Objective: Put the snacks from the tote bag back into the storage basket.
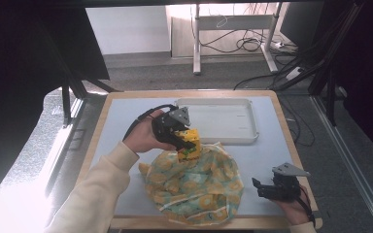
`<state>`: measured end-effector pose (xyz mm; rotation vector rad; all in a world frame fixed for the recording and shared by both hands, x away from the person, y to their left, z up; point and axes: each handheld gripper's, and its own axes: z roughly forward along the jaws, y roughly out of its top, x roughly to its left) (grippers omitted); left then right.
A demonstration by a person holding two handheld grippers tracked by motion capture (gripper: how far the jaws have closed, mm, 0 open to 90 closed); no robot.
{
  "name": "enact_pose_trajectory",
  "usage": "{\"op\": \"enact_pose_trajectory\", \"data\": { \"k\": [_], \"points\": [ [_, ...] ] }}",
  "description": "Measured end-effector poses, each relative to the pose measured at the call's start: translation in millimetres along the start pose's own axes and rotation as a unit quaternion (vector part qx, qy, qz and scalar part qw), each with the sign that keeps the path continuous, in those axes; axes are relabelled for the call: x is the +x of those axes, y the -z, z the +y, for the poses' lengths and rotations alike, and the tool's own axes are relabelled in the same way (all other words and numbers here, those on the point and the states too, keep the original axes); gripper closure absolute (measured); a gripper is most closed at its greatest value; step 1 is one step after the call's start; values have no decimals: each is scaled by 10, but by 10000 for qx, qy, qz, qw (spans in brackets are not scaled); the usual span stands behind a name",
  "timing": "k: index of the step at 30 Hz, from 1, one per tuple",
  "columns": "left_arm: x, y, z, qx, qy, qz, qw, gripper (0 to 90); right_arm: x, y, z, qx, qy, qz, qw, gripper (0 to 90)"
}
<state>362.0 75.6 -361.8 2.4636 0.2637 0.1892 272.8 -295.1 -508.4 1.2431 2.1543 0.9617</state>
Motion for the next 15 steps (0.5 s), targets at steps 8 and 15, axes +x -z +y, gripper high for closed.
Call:
{"op": "enact_pose_trajectory", "data": {
  "k": [8,15],
  "points": [
    [129,-31,2,-15,86,-21,10000,524,3,0,-4,11,-21,4,10000,128],
    [197,-28,30,-18,109,-18,9999,524,-8,5,-10,-2,-32,-8,10000,128]
  ]
}}
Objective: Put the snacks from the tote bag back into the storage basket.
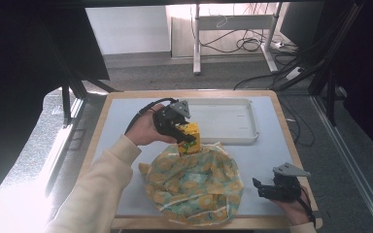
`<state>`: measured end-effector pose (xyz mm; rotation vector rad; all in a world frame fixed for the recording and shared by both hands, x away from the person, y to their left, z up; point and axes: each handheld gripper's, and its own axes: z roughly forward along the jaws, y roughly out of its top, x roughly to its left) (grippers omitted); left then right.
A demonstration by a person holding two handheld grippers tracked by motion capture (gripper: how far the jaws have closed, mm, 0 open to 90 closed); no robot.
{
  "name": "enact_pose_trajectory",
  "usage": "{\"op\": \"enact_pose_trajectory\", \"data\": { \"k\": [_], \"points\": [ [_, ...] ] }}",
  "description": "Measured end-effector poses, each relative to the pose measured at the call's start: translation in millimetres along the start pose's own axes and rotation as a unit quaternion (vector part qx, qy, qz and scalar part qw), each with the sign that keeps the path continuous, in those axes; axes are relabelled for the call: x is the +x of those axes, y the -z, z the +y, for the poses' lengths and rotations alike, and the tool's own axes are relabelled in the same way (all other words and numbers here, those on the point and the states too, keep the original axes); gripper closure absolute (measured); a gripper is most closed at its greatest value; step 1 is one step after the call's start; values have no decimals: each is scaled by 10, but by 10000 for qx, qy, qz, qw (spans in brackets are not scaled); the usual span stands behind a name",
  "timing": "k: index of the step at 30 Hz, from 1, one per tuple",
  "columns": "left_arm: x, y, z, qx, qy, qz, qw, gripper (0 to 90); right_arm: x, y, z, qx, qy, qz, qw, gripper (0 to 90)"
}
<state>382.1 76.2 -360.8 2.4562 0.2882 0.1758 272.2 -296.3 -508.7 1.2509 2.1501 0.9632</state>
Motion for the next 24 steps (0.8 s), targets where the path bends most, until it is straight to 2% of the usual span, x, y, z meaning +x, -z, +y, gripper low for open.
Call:
{"op": "enact_pose_trajectory", "data": {
  "k": [9,24],
  "points": [
    [75,8,24,-31,-12,14,10000,524,-6,8,-4,11,-28,-23,10000,128],
    [259,-6,5,-103,94,16,9999,524,-17,2,-10,-14,-19,-62,10000,128]
  ]
}}
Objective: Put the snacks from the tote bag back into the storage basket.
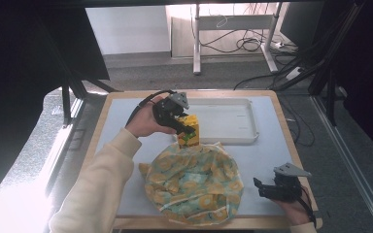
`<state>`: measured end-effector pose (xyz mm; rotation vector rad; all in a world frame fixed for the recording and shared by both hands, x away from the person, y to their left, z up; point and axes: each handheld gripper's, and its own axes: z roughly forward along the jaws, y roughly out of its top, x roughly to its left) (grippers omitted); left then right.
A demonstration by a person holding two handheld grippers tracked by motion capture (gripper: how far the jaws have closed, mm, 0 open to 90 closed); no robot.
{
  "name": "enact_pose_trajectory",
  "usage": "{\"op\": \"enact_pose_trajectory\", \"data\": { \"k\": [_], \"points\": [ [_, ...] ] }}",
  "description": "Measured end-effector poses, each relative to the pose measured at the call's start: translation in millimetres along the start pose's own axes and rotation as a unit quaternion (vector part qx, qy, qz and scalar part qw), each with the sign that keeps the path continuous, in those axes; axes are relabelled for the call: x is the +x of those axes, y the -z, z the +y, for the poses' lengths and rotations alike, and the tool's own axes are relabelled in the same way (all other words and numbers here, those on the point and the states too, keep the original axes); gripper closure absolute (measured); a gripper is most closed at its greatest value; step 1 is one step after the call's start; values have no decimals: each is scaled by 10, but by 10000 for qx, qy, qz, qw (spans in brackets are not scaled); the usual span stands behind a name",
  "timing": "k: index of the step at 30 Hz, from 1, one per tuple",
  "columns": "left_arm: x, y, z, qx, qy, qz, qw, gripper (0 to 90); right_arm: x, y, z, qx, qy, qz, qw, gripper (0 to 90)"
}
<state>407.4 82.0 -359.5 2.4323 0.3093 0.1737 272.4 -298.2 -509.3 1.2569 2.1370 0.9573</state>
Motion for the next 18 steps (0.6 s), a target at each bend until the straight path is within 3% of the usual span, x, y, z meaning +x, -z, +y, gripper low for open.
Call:
{"op": "enact_pose_trajectory", "data": {
  "k": [18],
  "points": [
    [156,-18,24,2,72,97,9999,524,0,3,2,-10,6,12,10000,128]
  ]
}}
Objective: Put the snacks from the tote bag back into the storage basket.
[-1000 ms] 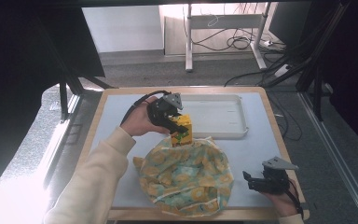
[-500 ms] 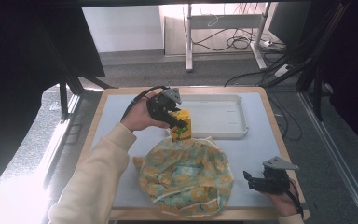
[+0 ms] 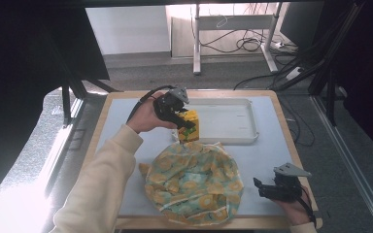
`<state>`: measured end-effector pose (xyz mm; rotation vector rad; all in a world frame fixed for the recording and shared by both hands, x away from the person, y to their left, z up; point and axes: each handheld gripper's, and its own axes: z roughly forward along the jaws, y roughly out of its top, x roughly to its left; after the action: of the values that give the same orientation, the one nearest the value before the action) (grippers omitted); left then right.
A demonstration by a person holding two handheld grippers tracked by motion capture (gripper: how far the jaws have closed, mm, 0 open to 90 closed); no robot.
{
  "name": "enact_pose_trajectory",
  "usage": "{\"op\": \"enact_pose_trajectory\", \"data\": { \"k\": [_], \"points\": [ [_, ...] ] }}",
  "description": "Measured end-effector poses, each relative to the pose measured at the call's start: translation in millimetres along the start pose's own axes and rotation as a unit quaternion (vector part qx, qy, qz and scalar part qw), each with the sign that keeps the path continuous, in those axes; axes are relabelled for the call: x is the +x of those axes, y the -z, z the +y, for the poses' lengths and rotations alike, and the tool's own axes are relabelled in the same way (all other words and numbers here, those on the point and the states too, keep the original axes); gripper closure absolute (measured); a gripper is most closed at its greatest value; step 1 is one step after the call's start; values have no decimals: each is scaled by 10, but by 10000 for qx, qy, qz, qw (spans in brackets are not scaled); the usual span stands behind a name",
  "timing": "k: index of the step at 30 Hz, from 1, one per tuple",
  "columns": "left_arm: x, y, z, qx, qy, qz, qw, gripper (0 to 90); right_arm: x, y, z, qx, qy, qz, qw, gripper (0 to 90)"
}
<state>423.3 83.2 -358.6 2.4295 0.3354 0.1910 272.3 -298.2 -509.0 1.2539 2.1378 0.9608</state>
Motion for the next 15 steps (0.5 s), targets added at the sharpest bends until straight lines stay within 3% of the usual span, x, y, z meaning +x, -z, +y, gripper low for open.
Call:
{"op": "enact_pose_trajectory", "data": {
  "k": [9,15],
  "points": [
    [76,-41,30,34,-48,4,10000,524,-2,-3,-2,12,12,9,10000,129],
    [150,-84,8,31,41,20,10000,523,6,13,2,-10,26,21,10000,129]
  ]
}}
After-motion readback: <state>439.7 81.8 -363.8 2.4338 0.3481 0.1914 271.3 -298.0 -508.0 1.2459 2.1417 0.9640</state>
